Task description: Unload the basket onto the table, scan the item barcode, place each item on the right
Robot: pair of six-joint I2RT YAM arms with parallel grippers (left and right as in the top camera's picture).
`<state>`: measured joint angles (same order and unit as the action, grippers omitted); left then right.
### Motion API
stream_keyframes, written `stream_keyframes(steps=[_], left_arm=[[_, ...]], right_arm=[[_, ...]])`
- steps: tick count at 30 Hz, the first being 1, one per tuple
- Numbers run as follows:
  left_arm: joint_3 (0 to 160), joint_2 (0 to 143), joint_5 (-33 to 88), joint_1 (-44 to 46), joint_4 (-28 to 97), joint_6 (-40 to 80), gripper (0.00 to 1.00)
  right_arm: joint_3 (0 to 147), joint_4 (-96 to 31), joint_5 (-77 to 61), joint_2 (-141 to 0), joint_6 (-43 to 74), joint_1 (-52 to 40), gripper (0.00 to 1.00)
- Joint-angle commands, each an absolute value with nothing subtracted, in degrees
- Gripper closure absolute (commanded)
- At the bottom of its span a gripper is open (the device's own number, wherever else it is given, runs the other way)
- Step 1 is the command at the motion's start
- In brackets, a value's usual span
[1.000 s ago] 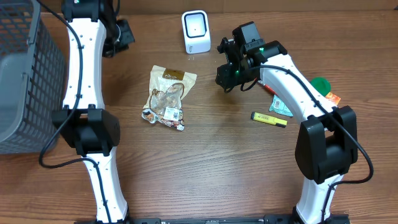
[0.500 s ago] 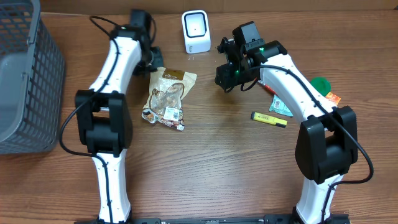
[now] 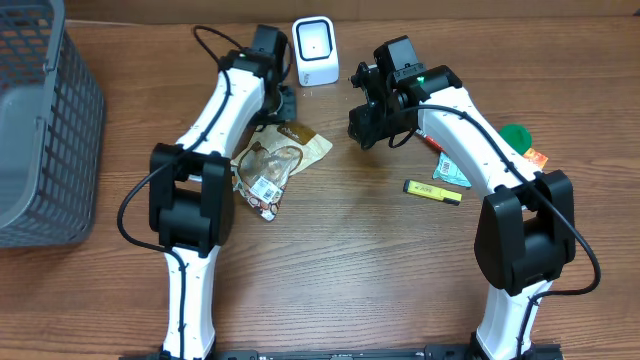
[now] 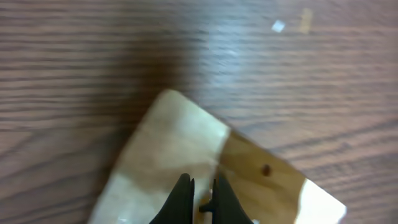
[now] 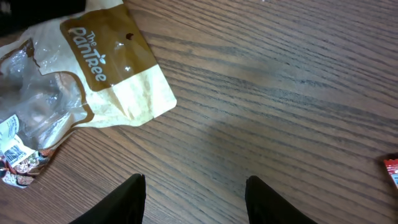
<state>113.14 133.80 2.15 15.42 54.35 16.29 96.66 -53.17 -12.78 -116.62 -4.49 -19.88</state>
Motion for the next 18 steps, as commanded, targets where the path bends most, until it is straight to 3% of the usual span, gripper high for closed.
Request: stream_keyframes(steps=[1, 18], left_arm=[[112.6, 133.8, 5.1, 16.3, 55.6, 14.9, 0.96], [120.5, 130.1, -4.5, 8.7, 64.7, 19.1, 0.96]], right_arm=[[97.5, -53.2, -12.1, -115.1, -4.5, -19.8, 0.47], [97.5, -52.1, -12.1, -115.1, -4.4, -19.8, 0.43]])
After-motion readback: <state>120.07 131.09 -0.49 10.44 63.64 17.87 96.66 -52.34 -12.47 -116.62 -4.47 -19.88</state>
